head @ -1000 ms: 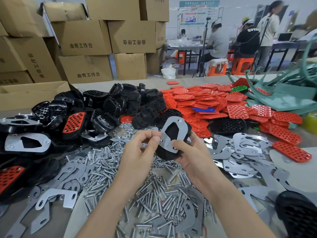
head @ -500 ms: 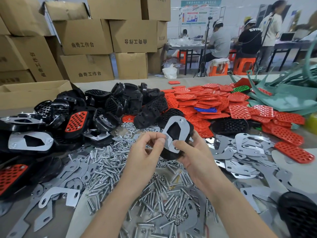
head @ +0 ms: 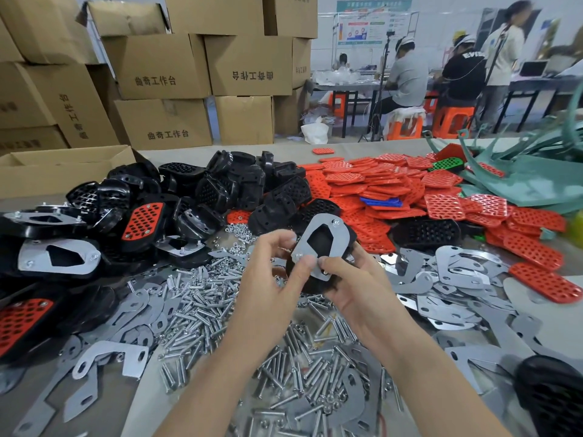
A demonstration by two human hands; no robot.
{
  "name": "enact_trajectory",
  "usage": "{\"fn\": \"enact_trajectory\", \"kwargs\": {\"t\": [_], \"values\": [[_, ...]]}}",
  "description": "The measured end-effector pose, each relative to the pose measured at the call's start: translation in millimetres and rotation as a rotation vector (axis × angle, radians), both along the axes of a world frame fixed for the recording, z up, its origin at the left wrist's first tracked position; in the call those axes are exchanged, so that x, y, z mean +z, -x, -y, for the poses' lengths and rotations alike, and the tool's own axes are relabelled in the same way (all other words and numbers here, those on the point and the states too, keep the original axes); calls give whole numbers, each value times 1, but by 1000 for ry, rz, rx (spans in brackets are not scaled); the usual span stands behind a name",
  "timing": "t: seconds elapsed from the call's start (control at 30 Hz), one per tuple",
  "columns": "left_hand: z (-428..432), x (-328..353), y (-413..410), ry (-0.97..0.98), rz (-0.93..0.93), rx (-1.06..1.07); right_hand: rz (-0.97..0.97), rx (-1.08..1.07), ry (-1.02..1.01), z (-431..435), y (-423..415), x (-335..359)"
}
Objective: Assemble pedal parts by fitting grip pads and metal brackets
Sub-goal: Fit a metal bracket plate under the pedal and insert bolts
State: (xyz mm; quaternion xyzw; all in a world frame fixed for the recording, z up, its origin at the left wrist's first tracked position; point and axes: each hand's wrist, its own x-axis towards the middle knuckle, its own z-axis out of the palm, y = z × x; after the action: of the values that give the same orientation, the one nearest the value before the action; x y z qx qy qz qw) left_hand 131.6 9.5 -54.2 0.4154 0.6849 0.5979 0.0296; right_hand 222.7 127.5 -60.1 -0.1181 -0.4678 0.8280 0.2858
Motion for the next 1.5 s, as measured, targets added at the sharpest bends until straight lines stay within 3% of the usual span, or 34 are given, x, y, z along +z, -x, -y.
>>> {"fn": "enact_trajectory", "kwargs": {"t": [0.1,0.23,0.4,0.6,0.73,0.97,1.1,1.3,1.5], "values": [[-2,2,1,-42,54,-7,-18,14,8,1,-1,1],[2,2,0,-8,-43,-68,-3,5,36,0,-3,4],[0,2,-3,-29,64,-70,-10,16,72,2,-6,7],[-2,0,-1,-8,-43,-65,-5,20,84,5,-7,11],[-3,-1,-6,-50,68,-62,-7,5,124,4,-7,12],[-3,0,-5,-22,-11,-55,11,2,137,5,-5,12],[-7,-1,-6,-47,84,-26,6,10,160,4,-6,11],[-14,-1,-5,-39,-10,-5,-11,-6,183,2,-5,9],[-14,-2,-9,-75,84,-14,-8,-9,174,2,-6,8]]}}
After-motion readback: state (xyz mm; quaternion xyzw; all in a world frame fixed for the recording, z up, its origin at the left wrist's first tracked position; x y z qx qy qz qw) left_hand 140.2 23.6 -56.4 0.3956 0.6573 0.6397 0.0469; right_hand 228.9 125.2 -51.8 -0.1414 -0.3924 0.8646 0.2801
